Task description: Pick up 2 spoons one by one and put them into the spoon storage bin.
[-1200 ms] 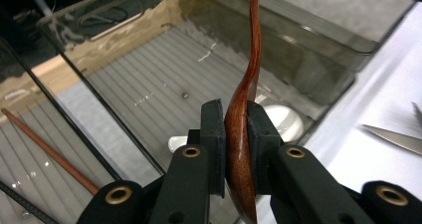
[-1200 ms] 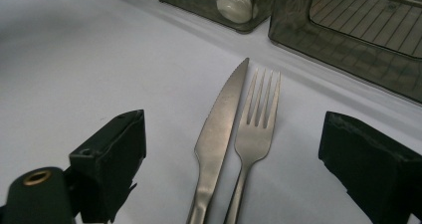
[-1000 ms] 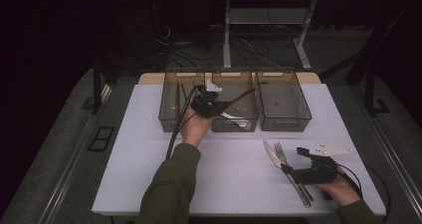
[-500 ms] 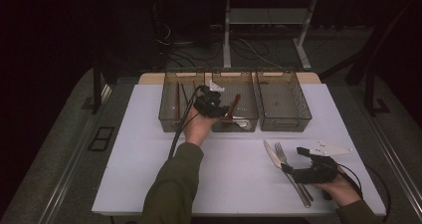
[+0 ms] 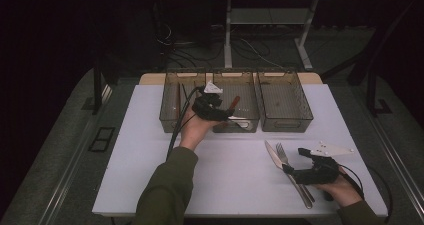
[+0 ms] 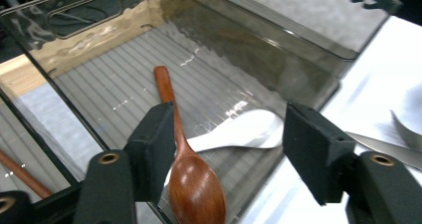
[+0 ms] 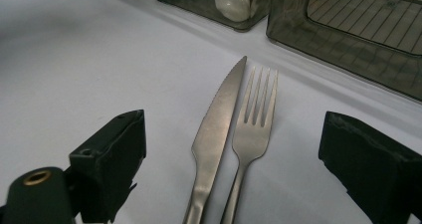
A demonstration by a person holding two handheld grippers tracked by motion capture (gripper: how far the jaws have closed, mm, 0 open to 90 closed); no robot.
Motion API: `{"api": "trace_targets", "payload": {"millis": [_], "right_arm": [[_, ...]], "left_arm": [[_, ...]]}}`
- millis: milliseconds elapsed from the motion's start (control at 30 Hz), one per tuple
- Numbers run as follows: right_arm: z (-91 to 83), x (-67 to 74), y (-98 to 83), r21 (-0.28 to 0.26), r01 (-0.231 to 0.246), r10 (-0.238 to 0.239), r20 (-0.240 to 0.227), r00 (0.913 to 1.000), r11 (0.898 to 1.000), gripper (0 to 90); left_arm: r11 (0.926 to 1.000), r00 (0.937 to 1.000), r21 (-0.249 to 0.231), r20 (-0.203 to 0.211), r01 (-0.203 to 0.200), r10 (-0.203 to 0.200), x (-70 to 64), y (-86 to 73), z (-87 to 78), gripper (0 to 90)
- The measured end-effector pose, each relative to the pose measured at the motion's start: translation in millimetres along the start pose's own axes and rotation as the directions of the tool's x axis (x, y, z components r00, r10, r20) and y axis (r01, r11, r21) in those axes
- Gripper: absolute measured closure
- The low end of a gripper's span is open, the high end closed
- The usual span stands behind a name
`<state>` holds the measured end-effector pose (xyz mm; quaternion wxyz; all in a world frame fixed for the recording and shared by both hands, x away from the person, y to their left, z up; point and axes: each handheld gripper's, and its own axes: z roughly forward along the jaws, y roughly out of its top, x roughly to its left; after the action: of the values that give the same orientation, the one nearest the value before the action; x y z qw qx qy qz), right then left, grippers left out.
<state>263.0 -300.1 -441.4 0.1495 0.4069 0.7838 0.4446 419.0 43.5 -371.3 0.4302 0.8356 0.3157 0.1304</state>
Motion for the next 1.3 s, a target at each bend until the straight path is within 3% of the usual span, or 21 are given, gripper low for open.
{"api": "trace_targets", "payload": {"millis": [367, 633, 1033, 1300], "right_arm": [[0.2, -1.0, -0.6, 0.004, -0.007, 0.007, -0.001, 1.0, 1.0, 11.7], [-0.1, -0.2, -0.7, 0.004, -0.009, 0.009, 0.004, 1.0, 1.0, 11.6], [-0.9, -2.2, -0.5, -0.004, -0.006, 0.006, 0.01, 0.9999, 1.0, 11.7], [-1.2, -2.6, -0.7, -0.002, -0.004, 0.004, 0.01, 0.9999, 1.0, 11.6]], "left_arm": [[0.9984, 0.9963, -0.025, 0.068, -0.05, 0.052, -15.4, -13.7, -26.7, 24.4], [0.9966, 0.9926, -0.051, 0.099, -0.065, 0.069, -29.1, -36.7, -40.8, 15.5], [0.9961, 0.9922, -0.062, 0.104, -0.063, 0.069, -36.3, -69.4, -57.7, 0.0], [0.994, 0.9915, -0.088, 0.107, -0.065, 0.075, -37.8, -90.1, -76.1, 0.0]]}}
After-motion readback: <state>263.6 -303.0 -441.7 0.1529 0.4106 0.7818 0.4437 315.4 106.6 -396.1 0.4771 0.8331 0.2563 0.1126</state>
